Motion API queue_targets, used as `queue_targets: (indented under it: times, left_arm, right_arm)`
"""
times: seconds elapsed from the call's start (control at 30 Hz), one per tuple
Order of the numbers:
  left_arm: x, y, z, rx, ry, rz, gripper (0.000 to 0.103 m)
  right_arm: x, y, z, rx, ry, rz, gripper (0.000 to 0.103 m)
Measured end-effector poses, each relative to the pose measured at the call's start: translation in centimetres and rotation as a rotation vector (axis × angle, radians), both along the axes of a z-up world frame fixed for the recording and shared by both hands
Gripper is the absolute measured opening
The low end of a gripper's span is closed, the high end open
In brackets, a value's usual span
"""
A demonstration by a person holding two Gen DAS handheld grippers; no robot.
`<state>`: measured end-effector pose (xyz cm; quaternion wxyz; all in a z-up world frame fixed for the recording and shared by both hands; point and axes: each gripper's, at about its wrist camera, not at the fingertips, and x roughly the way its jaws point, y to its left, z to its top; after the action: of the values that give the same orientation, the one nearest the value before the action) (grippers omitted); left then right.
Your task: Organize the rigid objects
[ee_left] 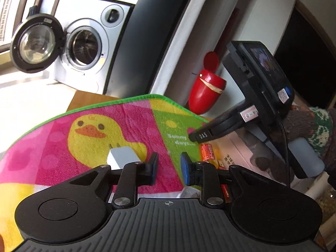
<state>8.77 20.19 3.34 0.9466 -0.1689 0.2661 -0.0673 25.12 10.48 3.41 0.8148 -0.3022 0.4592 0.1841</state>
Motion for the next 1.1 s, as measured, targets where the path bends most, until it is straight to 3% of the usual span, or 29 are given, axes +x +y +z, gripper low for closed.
queue_targets:
  times: [0.1, 0.2, 0.27, 0.37, 0.6, 0.73, 0.87, 0.93, 1.0, 1.1]
  left_arm:
    - [1.8, 2.8, -1.2, -0.035, 0.043, 0.122, 0.025]
    - [3.2, 3.9, -2.5, -0.104, 0.095, 0.126, 0.027]
    - [3.1, 3.5, -2.7, -0.136, 0.097, 0.074, 0.028]
    - [2.7, 1.8, -2.4, -0.113, 0.109, -0.022, 0.028]
    - [0.6, -3.2, -2.5, -0.119, 0.167, -0.196, 0.029]
    - [-1.1, -5.3, -2.3, -0.133, 0.198, -0.256, 0.028]
    - [-4.1, -5.8, 0.0, -0.055, 0.120, -0.209, 0.028]
    - [-6.4, -6.2, 2.0, 0.034, 0.078, -0.185, 0.028]
    - [-8.8, -7.2, 3.5, 0.123, 0.062, -0.233, 0.028]
    - [-12.1, -10.0, 3.9, 0.222, 0.114, -0.407, 0.028]
  right_arm:
    - [-2.7, -0.5, -0.4, -0.050, 0.004, 0.054, 0.011]
    - [-5.2, -1.9, -0.1, -0.021, 0.098, 0.058, 0.011]
    - [-7.3, -2.9, 0.2, -0.009, 0.130, 0.098, 0.011]
    - [-10.6, -4.8, 0.6, 0.027, 0.162, 0.130, 0.011]
    - [-17.7, -10.3, 2.4, 0.180, 0.114, 0.209, 0.012]
    - [-20.4, -13.8, 2.6, 0.226, 0.008, 0.191, 0.034]
    - [-22.4, -17.5, 2.9, 0.394, 0.048, 0.129, 0.042]
    - [-23.7, -18.5, 2.6, 0.453, 0.042, 0.137, 0.042]
    - [-25.3, -19.0, 2.5, 0.478, 0.000, 0.168, 0.043]
    - [-26.3, -19.4, 2.2, 0.472, -0.018, 0.189, 0.050]
